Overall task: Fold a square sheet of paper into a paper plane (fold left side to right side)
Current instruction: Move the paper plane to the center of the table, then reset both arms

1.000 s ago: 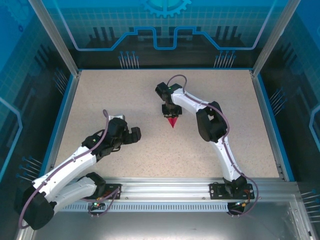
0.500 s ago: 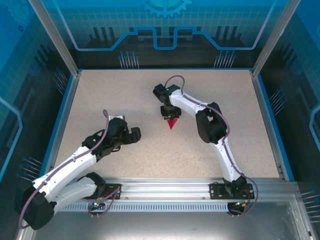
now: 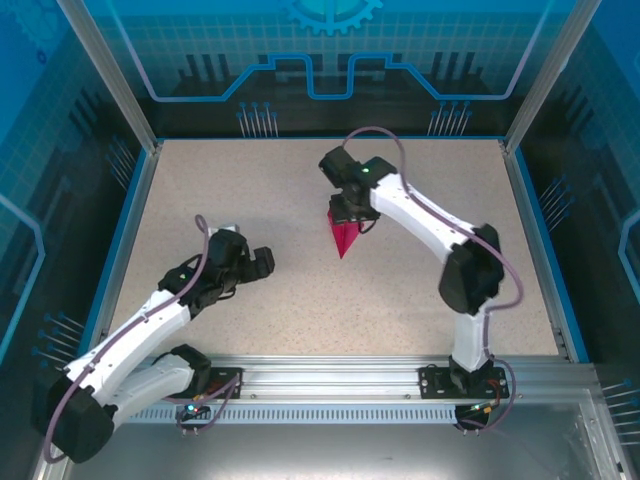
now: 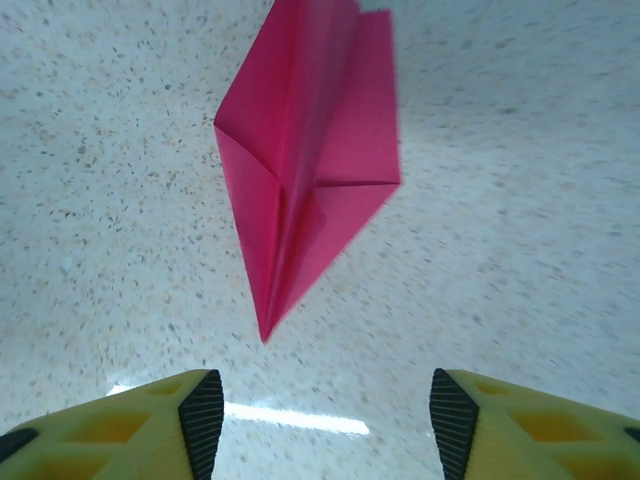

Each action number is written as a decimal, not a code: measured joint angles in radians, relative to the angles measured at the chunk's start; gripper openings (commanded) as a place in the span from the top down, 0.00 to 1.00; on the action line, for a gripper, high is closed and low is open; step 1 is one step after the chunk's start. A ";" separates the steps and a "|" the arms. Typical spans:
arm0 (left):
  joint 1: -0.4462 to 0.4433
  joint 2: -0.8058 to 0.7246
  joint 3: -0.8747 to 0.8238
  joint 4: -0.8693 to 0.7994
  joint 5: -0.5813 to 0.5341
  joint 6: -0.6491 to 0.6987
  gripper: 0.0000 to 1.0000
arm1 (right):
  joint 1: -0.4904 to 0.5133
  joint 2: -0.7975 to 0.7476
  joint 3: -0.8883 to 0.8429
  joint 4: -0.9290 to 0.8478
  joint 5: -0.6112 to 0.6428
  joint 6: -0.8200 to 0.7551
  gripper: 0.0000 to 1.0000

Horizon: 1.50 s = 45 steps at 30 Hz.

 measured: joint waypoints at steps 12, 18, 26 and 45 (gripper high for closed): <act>0.323 -0.053 -0.059 0.193 -0.027 0.047 0.02 | -0.220 -0.669 -0.714 0.420 0.071 -0.219 0.01; 0.324 -0.099 -0.222 0.391 -0.180 0.126 0.01 | -0.520 -0.753 -1.100 0.767 -0.025 -0.279 0.01; 0.325 0.085 -0.285 0.662 -0.261 0.284 0.01 | -0.617 -0.544 -1.278 1.213 -0.111 -0.398 0.01; 0.338 0.473 -0.389 1.385 -0.092 0.559 0.02 | -0.617 -0.380 -1.368 1.751 -0.275 -0.513 0.01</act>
